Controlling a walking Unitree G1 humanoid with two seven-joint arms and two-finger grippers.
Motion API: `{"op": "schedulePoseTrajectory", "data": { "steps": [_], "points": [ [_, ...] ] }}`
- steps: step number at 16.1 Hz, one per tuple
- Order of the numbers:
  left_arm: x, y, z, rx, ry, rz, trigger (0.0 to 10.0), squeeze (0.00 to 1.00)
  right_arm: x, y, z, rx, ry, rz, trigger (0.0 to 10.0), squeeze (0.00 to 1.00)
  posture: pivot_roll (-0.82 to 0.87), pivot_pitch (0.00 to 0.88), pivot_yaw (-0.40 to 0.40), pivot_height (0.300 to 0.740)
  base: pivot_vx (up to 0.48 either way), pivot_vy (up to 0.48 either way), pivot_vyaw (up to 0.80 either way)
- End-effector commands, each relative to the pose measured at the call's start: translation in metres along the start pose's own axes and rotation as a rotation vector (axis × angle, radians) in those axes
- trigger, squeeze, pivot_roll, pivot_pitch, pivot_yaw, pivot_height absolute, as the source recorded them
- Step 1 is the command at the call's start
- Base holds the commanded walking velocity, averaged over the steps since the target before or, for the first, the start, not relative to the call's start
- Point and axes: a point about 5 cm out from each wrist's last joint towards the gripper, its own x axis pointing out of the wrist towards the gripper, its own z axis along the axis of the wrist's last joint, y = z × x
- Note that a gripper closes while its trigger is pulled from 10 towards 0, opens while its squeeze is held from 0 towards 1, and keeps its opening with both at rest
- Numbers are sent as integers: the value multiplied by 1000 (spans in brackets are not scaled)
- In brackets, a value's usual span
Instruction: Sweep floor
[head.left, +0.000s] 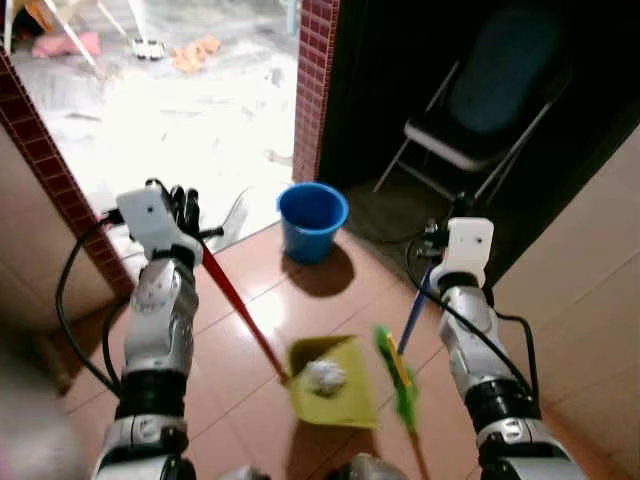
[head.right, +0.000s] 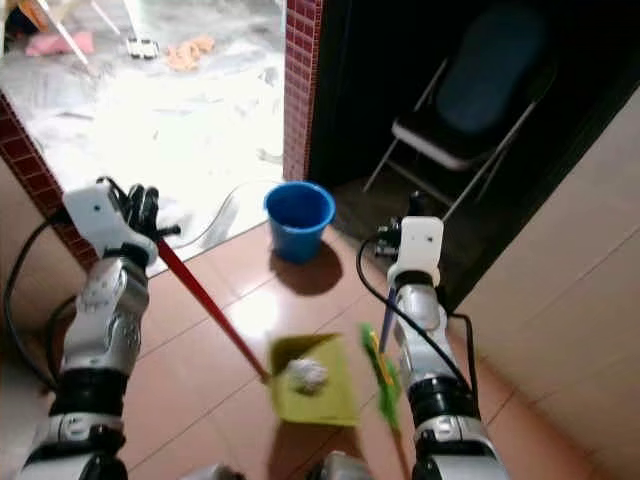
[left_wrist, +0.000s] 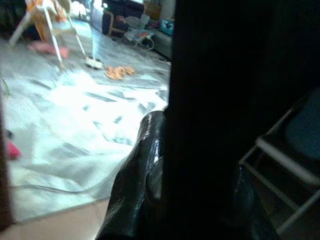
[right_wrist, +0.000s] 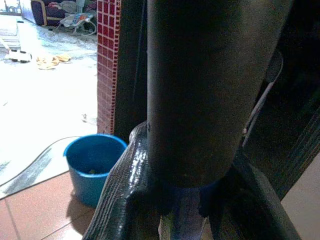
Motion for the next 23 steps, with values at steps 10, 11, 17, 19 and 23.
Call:
{"op": "schedulePoseTrajectory", "data": {
  "steps": [10,11,17,19,23],
  "points": [
    [4,-10,38,229,-174,-85,10000,0,-9,13,-6,65,4,-9,10000,0,41,0,42,740,0,0,0],
    [6,-10,41,227,-181,-80,10000,0,-10,15,-7,67,4,-7,10000,0,40,0,45,740,0,0,0],
    [9,-13,73,202,-308,2,10000,0,-15,10,7,16,-99,3,10000,0,29,0,28,740,0,0,0],
    [13,-7,88,134,-341,75,10000,0,-19,6,-1,-5,-69,12,10000,0,26,0,18,740,0,0,0],
    [18,-3,104,41,-367,127,10000,0,-23,6,-8,-12,-32,39,10000,0,20,0,8,740,0,0,0]
  ]
}}
